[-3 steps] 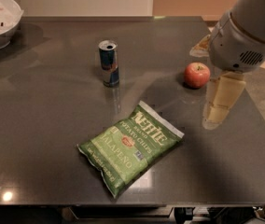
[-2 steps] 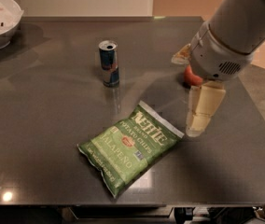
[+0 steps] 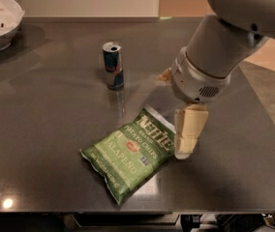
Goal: Pick green jalapeno chip bag
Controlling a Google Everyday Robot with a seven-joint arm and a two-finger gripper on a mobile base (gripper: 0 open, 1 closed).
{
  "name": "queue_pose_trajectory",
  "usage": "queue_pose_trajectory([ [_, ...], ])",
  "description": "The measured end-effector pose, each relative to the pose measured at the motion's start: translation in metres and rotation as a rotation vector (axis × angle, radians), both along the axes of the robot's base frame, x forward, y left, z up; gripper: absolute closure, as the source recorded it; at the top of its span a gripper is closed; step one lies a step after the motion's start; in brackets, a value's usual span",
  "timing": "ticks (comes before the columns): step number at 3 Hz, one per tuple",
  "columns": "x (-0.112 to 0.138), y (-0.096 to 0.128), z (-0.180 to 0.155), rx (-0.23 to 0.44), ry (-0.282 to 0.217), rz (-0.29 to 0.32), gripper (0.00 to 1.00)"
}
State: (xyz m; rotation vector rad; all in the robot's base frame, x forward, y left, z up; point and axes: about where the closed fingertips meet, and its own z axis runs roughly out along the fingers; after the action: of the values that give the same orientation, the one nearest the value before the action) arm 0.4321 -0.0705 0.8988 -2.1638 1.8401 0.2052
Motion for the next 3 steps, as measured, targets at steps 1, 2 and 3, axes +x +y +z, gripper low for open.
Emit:
queue_pose_trajectory([
  [1, -0.007, 0.012, -0.018, -0.01, 0.005, 0.04, 0.0],
  [2, -0.012, 0.02, -0.033, -0.027, 0.007, 0.066, 0.0],
  [3, -0.017, 0.028, -0.047, -0.044, 0.013, 0.088, 0.0],
])
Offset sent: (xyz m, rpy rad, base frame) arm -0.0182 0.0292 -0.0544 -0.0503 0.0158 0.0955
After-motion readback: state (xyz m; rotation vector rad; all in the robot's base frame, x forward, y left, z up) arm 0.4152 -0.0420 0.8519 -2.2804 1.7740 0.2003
